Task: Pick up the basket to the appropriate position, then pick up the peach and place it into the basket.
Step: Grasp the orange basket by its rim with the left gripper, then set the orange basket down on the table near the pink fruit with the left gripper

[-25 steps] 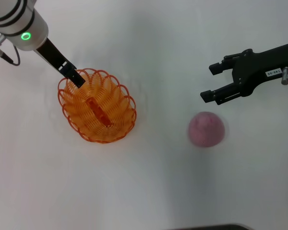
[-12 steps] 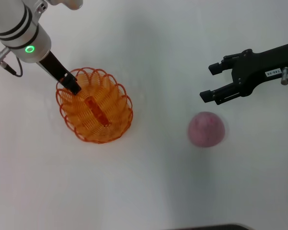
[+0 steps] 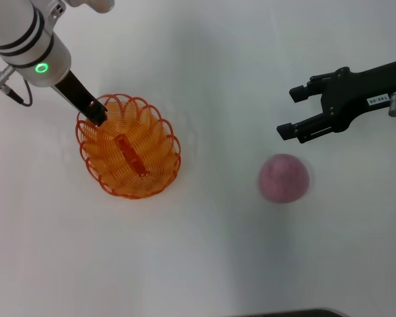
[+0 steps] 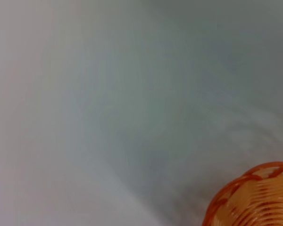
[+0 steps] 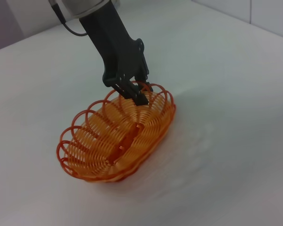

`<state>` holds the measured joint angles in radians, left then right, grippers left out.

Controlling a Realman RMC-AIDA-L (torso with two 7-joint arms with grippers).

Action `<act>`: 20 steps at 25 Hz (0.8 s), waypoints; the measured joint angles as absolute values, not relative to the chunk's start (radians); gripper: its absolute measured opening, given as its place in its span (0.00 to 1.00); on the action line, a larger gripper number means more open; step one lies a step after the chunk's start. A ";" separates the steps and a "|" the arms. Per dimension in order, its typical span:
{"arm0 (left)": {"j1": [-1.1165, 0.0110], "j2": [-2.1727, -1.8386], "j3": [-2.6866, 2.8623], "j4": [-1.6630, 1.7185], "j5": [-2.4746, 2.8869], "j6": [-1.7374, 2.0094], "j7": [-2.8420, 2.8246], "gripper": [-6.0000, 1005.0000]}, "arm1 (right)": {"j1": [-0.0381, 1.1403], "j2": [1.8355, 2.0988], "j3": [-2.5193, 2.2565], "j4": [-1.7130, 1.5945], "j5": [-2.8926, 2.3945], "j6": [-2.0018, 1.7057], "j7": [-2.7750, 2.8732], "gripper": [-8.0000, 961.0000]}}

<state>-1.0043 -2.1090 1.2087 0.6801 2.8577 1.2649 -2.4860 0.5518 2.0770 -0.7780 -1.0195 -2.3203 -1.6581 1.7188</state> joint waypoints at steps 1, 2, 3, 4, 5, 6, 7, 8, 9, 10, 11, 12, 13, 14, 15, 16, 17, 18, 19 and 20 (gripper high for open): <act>-1.004 -2.109 1.208 0.681 2.858 1.266 -2.486 0.29 | 0.552 2.077 -0.778 -1.019 -2.320 -1.658 1.719 0.98; -1.005 -2.109 1.205 0.681 2.858 1.267 -2.486 0.27 | 0.552 2.077 -0.778 -1.019 -2.320 -1.658 1.719 0.98; -1.005 -2.109 1.195 0.684 2.858 1.268 -2.486 0.25 | 0.552 2.077 -0.778 -1.018 -2.321 -1.658 1.719 0.98; -1.005 -2.109 1.183 0.687 2.857 1.270 -2.485 0.24 | 0.552 2.077 -0.778 -1.018 -2.321 -1.658 1.718 0.98; -1.004 -2.109 1.161 0.693 2.857 1.274 -2.481 0.22 | 0.551 2.077 -0.778 -1.018 -2.321 -1.658 1.718 0.98; -1.003 -2.109 1.138 0.698 2.857 1.280 -2.473 0.21 | 0.549 2.077 -0.778 -1.019 -2.321 -1.658 1.718 0.98; -1.002 -2.109 1.105 0.704 2.856 1.290 -2.460 0.20 | 0.548 2.077 -0.778 -1.019 -2.320 -1.658 1.718 0.98; -1.001 -2.109 1.065 0.709 2.856 1.302 -2.444 0.19 | 0.546 2.077 -0.778 -1.020 -2.320 -1.658 1.718 0.98; -1.001 -2.109 1.010 0.714 2.856 1.317 -2.423 0.17 | 0.545 2.078 -0.778 -1.022 -2.320 -1.658 1.718 0.98; -1.001 -2.109 0.959 0.720 2.855 1.331 -2.409 0.17 | 0.543 2.078 -0.778 -1.023 -2.320 -1.658 1.718 0.98; -1.000 -2.108 0.918 0.724 2.854 1.345 -2.401 0.16 | 0.542 2.078 -0.777 -1.024 -2.319 -1.658 1.718 0.98; -1.000 -2.106 0.900 0.726 2.853 1.350 -2.399 0.15 | 0.542 2.079 -0.777 -1.024 -2.319 -1.658 1.718 0.98; -0.997 -2.103 0.868 0.728 2.848 1.360 -2.398 0.14 | 0.541 2.079 -0.776 -1.025 -2.318 -1.658 1.718 0.98; -0.992 -2.100 0.847 0.732 2.840 1.368 -2.397 0.14 | 0.540 2.079 -0.776 -1.025 -2.317 -1.658 1.718 0.98; -0.980 -2.097 0.814 0.741 2.819 1.381 -2.397 0.13 | 0.540 2.078 -0.775 -1.025 -2.317 -1.658 1.718 0.98; -0.977 -2.096 0.807 0.744 2.814 1.384 -2.397 0.12 | 0.540 2.078 -0.775 -1.025 -2.317 -1.658 1.718 0.98; -0.968 -2.094 0.788 0.750 2.797 1.394 -2.397 0.11 | 0.540 2.077 -0.775 -1.025 -2.316 -1.658 1.717 0.98; -0.960 -2.091 0.768 0.755 2.778 1.404 -2.397 0.11 | 0.540 2.076 -0.774 -1.025 -2.316 -1.658 1.717 0.98; -0.951 -2.087 0.747 0.759 2.753 1.416 -2.399 0.10 | 0.540 2.075 -0.773 -1.025 -2.316 -1.658 1.717 0.98; -0.939 -2.083 0.726 0.763 2.730 1.425 -2.403 0.09 | 0.540 2.074 -0.773 -1.025 -2.316 -1.658 1.717 0.98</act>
<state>-0.9393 -2.0828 0.7263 0.7629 2.7296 1.4253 -2.4029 0.5399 2.0741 -0.7726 -1.0249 -2.3162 -1.6583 1.7166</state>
